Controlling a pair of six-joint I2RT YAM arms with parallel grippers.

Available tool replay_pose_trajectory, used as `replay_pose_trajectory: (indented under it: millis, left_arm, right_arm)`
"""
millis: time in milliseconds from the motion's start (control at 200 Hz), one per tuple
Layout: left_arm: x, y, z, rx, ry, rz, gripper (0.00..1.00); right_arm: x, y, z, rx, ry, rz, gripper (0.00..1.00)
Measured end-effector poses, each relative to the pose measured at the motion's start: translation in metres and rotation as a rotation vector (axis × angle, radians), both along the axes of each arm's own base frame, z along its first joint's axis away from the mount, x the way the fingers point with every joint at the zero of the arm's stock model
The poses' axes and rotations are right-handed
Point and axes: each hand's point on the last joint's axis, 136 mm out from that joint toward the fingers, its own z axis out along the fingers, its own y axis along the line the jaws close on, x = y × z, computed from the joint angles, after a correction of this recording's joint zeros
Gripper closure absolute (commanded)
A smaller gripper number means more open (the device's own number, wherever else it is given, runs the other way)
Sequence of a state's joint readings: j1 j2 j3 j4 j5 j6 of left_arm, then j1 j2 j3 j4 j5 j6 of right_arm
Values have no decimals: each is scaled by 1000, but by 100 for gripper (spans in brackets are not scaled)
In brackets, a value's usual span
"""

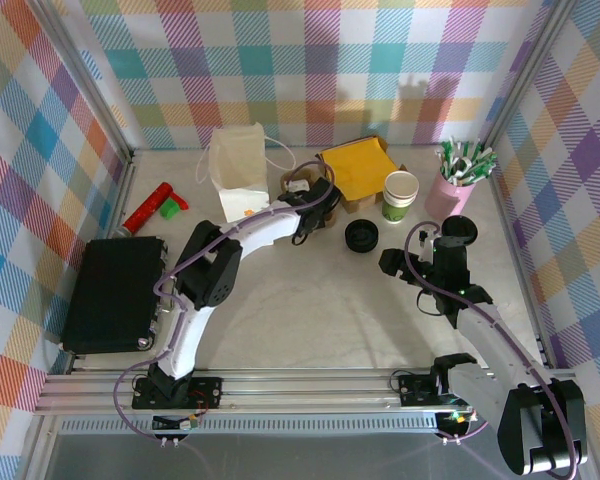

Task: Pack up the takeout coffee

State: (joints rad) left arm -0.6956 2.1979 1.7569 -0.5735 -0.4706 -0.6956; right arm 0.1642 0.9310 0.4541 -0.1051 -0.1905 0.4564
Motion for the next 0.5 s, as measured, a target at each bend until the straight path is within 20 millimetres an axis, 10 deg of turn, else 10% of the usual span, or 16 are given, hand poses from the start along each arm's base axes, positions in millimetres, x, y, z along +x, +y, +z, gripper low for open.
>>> replay_pose_trajectory:
  millis: [500]
  left_arm:
    - [-31,25,-3,26,77,-62,65]
  right_arm:
    - [0,0,-2,-1,6,1,13]
